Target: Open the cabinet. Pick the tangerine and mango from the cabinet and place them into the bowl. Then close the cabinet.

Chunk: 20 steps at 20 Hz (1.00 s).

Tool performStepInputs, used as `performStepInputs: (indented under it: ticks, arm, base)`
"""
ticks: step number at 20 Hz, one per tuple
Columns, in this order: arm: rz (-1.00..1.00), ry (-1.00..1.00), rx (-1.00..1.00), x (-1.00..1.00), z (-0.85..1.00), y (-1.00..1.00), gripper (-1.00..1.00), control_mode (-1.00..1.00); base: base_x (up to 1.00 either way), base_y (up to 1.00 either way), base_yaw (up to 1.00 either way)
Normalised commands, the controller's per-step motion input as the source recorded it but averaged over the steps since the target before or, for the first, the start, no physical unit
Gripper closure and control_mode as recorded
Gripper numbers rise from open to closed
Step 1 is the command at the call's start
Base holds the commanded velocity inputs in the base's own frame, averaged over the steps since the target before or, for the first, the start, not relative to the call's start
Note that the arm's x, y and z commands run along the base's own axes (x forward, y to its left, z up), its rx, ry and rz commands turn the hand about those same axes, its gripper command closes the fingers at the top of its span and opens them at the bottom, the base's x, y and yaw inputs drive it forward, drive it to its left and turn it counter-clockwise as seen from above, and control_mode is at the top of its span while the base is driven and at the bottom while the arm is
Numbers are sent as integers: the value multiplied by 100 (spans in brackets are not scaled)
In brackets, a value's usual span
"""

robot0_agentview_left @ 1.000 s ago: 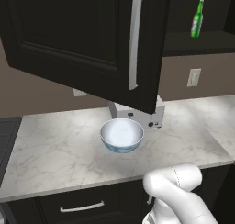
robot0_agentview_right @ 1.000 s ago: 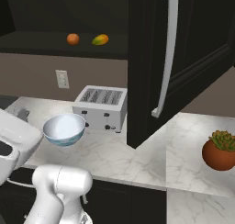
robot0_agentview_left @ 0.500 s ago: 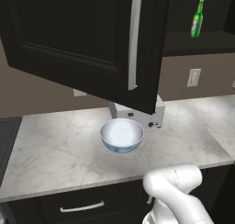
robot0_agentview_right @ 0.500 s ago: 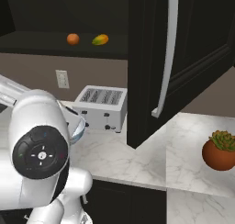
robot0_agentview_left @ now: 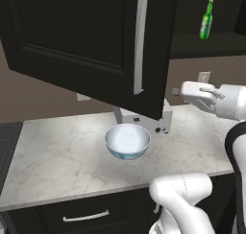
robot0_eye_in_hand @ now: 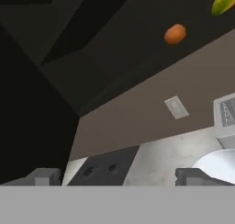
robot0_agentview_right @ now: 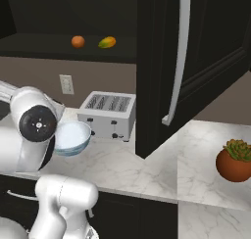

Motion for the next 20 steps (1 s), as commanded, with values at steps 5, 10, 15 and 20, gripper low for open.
performStepInputs:
  ticks: [5, 10, 15, 20]
  arm:
    - [31, 21, 0, 45, 10, 62, -100, -100]
    - [33, 8, -1, 6, 2, 64, -100, -100]
    - [21, -3, -6, -2, 0, 94, -100, -100]
    - [11, -5, -3, -2, 0, 88, -100, -100]
  base:
    - [0, 0, 0]
    - [0, 0, 0]
    - [0, 0, 0]
    - [0, 0, 0]
